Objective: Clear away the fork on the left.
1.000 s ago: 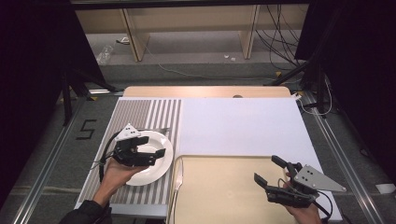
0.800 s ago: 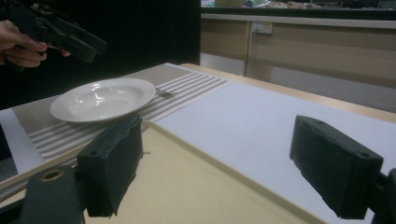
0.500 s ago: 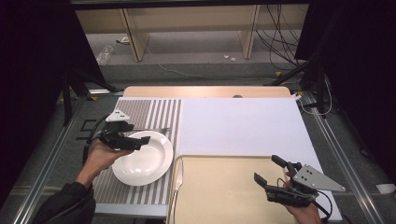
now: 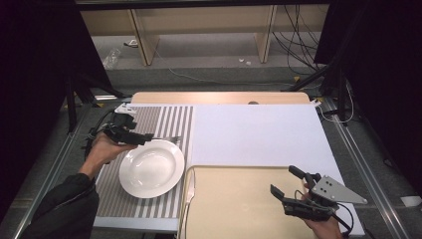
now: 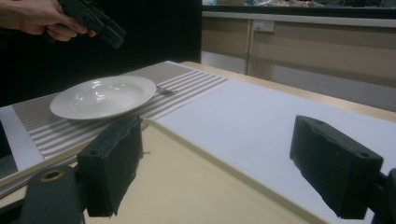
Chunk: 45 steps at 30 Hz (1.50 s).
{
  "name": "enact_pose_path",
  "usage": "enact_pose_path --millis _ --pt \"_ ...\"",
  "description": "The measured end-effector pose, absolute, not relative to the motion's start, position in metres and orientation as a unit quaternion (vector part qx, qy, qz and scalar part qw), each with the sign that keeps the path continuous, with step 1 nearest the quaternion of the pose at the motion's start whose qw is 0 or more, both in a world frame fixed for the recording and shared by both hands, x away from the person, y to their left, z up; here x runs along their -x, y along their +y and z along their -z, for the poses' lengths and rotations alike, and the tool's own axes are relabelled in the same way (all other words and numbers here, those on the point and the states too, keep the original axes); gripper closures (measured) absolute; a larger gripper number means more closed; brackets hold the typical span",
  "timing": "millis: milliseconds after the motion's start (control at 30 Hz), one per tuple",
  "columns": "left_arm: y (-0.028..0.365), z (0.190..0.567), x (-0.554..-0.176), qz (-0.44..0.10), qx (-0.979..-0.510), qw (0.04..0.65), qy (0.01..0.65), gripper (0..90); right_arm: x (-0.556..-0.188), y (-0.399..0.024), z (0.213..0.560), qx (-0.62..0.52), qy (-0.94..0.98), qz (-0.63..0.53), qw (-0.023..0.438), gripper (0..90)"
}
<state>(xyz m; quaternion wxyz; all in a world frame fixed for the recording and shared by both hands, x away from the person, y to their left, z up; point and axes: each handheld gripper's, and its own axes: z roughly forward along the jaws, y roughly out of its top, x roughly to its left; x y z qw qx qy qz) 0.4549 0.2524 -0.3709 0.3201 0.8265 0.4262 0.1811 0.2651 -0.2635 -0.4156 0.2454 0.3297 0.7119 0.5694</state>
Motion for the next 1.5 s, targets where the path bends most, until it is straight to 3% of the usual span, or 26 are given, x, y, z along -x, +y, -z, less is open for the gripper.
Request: enact_pose_path --millis 333,500,833,1500 --pt "0.249 0.373 -0.477 -0.201 -0.847 0.283 0.402 19.9 -0.265 -0.263 0.416 -0.330 0.714 -0.568 0.242 18.0" --pt "0.248 0.381 -0.490 -0.231 -0.863 0.237 0.382 20.0 -0.265 -0.263 0.416 -0.328 0.714 -0.569 0.243 18.0" --pt "0.249 0.403 -0.519 -0.215 -0.881 0.187 0.379 20.1 -0.265 -0.263 0.416 -0.326 0.717 -0.567 0.241 18.0" --pt "0.258 0.428 -0.540 -0.187 -0.882 0.162 0.400 23.8 -0.265 -0.264 0.419 -0.329 0.718 -0.566 0.237 17.9"
